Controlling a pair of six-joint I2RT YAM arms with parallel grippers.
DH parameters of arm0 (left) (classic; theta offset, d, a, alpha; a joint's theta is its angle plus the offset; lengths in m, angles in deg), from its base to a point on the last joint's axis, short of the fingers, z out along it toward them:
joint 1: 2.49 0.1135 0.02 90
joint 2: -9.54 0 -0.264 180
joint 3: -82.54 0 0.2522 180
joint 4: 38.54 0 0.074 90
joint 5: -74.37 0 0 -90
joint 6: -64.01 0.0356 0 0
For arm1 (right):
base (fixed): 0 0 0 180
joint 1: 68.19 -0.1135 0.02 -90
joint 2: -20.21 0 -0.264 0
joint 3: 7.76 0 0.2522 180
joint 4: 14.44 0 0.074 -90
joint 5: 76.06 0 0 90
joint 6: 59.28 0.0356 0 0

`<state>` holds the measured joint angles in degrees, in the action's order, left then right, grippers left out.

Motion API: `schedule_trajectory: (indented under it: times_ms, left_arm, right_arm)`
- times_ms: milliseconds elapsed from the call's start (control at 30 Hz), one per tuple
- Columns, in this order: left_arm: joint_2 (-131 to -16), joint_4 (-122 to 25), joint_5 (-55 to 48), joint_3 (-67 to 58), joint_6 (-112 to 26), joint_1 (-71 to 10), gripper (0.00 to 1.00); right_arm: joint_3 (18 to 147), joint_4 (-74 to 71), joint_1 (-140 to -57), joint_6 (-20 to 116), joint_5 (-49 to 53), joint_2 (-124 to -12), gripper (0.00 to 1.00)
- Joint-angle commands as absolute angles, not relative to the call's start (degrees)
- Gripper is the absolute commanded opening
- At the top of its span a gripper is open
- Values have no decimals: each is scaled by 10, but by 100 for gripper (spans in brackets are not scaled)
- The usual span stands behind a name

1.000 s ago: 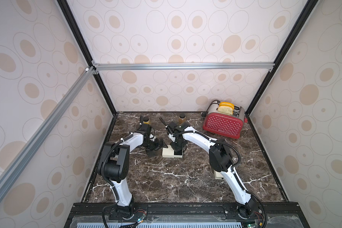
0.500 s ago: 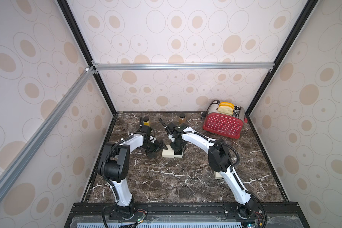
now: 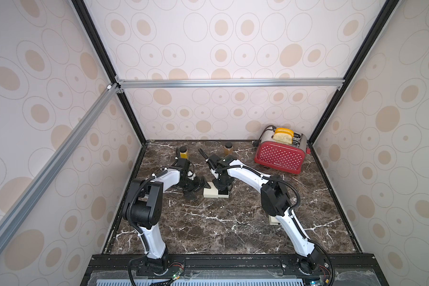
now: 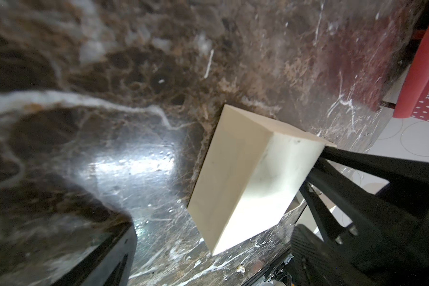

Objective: Place the earrings into the drawer-style jewelry box
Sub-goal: Insert the earring into the inner lining.

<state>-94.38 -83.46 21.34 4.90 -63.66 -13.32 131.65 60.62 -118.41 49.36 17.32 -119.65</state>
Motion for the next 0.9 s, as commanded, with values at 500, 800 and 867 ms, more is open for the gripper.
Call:
schedule_trajectory:
  times_ms: [500, 800, 867]
  left_arm:
    - [-928, -826, 218, 54, -632, -139, 99]
    - [-943, -826, 223, 38, -634, -144, 99]
    - [-946, -826, 223, 36, -635, -146, 99]
  right_arm:
    - [1313, 626, -1192, 493, 188, -1140, 40]
    - [1251, 562, -1192, 534, 161, -1105, 39]
    - [1234, 544, -1190, 541, 151, -1099, 39]
